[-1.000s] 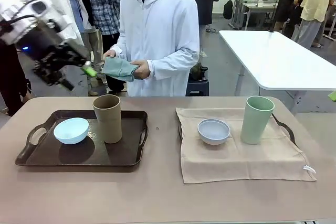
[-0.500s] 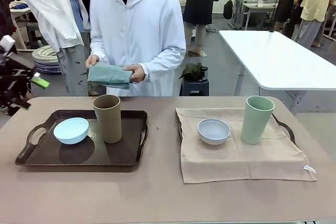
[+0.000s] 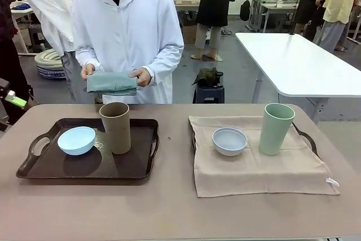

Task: Set up a tray with a mat and arrange the tableware.
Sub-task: Pick up the Picnic Bowl and Reusable plastic cup from the Handle tray in front of the human's position and hold them in the air.

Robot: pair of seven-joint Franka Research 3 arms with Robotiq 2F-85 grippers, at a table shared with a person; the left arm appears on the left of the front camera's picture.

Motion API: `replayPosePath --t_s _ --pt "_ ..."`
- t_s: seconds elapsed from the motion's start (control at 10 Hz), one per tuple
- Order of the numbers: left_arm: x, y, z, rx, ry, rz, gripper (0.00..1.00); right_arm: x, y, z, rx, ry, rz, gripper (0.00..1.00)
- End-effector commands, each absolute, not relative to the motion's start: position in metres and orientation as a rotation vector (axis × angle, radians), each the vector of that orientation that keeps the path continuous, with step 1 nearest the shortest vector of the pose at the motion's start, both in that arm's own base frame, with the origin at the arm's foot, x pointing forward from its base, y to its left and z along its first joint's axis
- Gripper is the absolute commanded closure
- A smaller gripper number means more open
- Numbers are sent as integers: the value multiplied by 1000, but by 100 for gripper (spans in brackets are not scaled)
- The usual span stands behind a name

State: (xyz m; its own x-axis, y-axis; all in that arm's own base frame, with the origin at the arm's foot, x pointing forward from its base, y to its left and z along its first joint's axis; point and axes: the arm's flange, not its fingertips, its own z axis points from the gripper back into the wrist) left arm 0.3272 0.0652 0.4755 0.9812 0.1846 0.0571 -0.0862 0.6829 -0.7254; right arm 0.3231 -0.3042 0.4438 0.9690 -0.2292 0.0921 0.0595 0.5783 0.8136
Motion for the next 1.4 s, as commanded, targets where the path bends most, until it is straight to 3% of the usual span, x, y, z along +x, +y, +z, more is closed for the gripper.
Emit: replayPosePath --t_s 0.0,0.3,0.4,1.3 --pt "316 81 473 -799 -128 143 5 322 -296 446 974 -271 -136 0" --pt "315 76 480 -793 -195 191 5 331 -283 451 938 -274 -73 0" --pt "319 82 475 -794 -134 179 5 326 -298 454 953 -244 -135 0" --pt "319 82 475 -794 -134 179 5 326 -298 454 953 -244 -135 0"
